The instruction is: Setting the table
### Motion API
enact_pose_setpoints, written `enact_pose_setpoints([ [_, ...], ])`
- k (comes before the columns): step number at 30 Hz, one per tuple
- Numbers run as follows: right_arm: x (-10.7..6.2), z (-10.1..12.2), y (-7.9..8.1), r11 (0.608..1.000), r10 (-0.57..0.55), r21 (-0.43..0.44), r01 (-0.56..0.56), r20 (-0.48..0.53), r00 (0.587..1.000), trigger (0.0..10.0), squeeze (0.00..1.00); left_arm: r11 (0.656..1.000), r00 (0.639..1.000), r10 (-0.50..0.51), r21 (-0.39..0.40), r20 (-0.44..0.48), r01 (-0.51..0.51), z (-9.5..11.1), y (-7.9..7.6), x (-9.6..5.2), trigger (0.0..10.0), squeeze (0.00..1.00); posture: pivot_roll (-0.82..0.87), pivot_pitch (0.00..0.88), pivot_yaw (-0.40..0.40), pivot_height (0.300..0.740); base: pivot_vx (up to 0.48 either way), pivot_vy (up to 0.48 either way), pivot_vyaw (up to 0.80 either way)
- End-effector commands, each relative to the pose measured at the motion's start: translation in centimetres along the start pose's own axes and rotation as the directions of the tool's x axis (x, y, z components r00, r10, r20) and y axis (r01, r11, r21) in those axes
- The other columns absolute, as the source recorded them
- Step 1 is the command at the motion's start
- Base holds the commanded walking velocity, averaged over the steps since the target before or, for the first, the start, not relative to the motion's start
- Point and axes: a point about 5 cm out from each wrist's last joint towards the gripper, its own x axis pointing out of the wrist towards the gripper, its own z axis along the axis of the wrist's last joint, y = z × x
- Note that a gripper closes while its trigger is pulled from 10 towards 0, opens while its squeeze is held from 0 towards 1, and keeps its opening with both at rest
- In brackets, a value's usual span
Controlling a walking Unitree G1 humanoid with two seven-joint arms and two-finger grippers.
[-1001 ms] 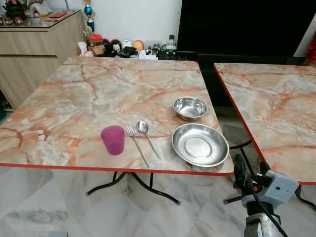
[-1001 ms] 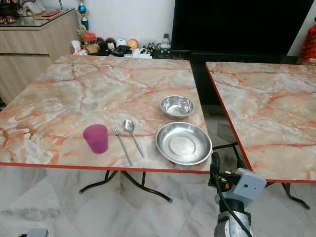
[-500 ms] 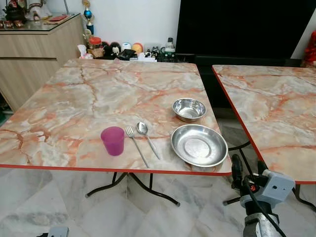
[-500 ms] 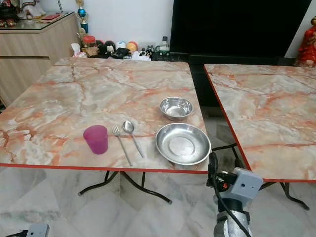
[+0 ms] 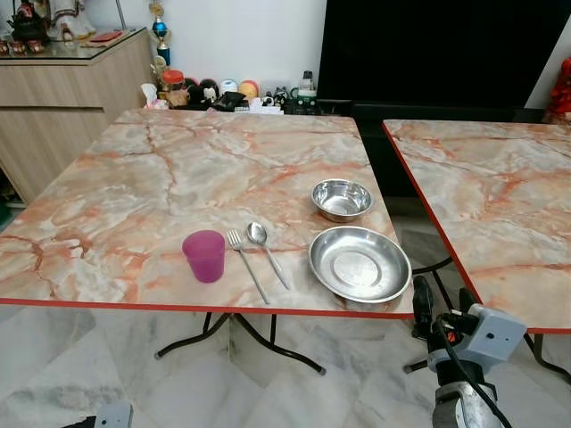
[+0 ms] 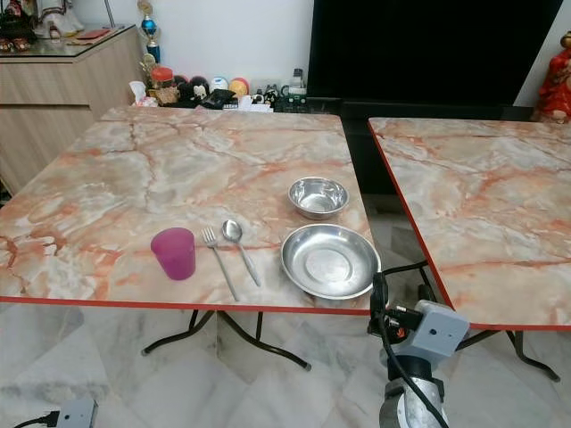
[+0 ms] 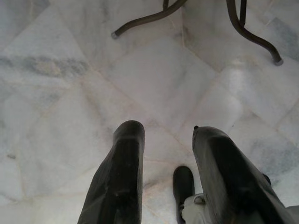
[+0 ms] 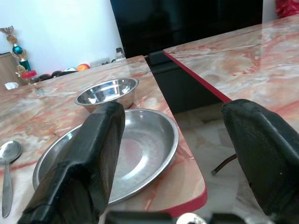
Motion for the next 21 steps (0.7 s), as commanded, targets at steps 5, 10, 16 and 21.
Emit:
enact_pose_setpoints([
  [5, 0.3, 0.2, -0.3, 1.000, 0.009, -0.009, -0.009, 0.003, 1.000, 10.0, 0.00, 0.999, 0.999, 0.049, -0.015, -0.019, -0.049, -0.7, 1.4, -0.5, 10.0, 0.00, -0.04, 0.000, -0.021, 0.740, 0.261, 0.000, 0.00],
  [10, 0.7, 0.4, -0.6, 1.000, 0.010, -0.018, -0.010, 0.009, 1.000, 10.0, 0.00, 0.998, 0.998, 0.056, -0.029, -0.026, -0.056, -1.1, 1.2, -0.6, 10.0, 0.00, -0.04, 0.000, -0.029, 0.740, 0.269, 0.000, 0.00],
  [16, 1.1, 0.6, -0.4, 1.000, 0.014, -0.017, -0.014, 0.017, 1.000, 10.0, 0.00, 0.998, 0.998, 0.050, -0.038, -0.024, -0.051, -1.2, 0.8, -0.6, 10.0, 0.00, -0.03, 0.000, -0.031, 0.740, 0.274, 0.000, 0.00],
  [21, 0.7, 0.0, -0.2, 1.000, 0.020, -0.009, -0.020, -0.007, 1.000, 10.0, 0.00, 0.998, 0.998, 0.058, -0.013, -0.036, -0.059, -1.3, 1.2, -0.7, 10.0, 0.00, -0.02, 0.000, -0.041, 0.740, 0.000, 0.000, 0.00],
])
